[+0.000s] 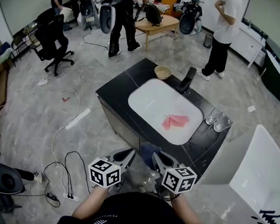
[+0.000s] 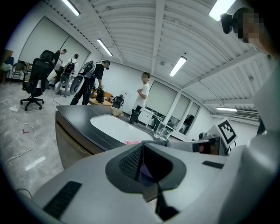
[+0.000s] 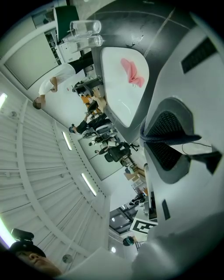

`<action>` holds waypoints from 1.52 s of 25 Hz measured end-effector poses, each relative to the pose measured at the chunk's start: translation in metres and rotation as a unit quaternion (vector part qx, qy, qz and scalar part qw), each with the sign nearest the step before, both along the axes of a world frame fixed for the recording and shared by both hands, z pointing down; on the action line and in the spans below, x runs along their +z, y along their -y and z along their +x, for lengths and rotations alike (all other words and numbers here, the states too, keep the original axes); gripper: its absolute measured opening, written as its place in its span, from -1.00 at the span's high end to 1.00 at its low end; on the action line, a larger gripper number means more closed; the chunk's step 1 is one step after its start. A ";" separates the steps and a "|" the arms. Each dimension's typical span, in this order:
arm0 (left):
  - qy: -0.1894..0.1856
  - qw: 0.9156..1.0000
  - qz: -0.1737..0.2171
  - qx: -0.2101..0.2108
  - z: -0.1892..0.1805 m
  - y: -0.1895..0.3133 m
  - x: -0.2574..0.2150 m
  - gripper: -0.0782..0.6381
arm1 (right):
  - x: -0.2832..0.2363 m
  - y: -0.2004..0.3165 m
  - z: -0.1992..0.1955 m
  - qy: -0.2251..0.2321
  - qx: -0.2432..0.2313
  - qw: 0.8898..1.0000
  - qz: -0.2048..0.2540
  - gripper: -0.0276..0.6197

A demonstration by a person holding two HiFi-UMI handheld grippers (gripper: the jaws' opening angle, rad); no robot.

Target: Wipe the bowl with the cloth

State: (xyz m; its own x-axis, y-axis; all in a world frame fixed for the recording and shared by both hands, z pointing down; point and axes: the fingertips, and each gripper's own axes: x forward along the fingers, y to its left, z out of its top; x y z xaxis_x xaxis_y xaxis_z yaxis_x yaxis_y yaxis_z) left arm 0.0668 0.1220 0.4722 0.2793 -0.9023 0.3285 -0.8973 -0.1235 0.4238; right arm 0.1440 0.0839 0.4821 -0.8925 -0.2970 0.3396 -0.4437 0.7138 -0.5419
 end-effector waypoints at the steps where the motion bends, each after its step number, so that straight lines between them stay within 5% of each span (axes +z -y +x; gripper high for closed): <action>1: 0.000 1.000 0.002 0.003 -0.002 0.004 -0.001 0.75 | 0.000 0.003 -0.001 0.000 0.003 1.000 0.001 0.73; 8: -0.007 0.999 0.014 0.038 -0.018 0.040 -0.004 0.75 | -0.005 0.038 -0.017 0.005 0.039 0.999 -0.002 0.73; 26: -0.023 0.992 0.027 0.119 -0.133 0.130 -0.014 0.75 | -0.012 0.117 -0.123 -0.012 0.112 0.994 0.008 0.73; 38: -0.038 0.978 0.030 0.202 -0.143 0.167 -0.008 0.75 | -0.006 0.152 -0.139 -0.016 0.167 0.986 0.001 0.73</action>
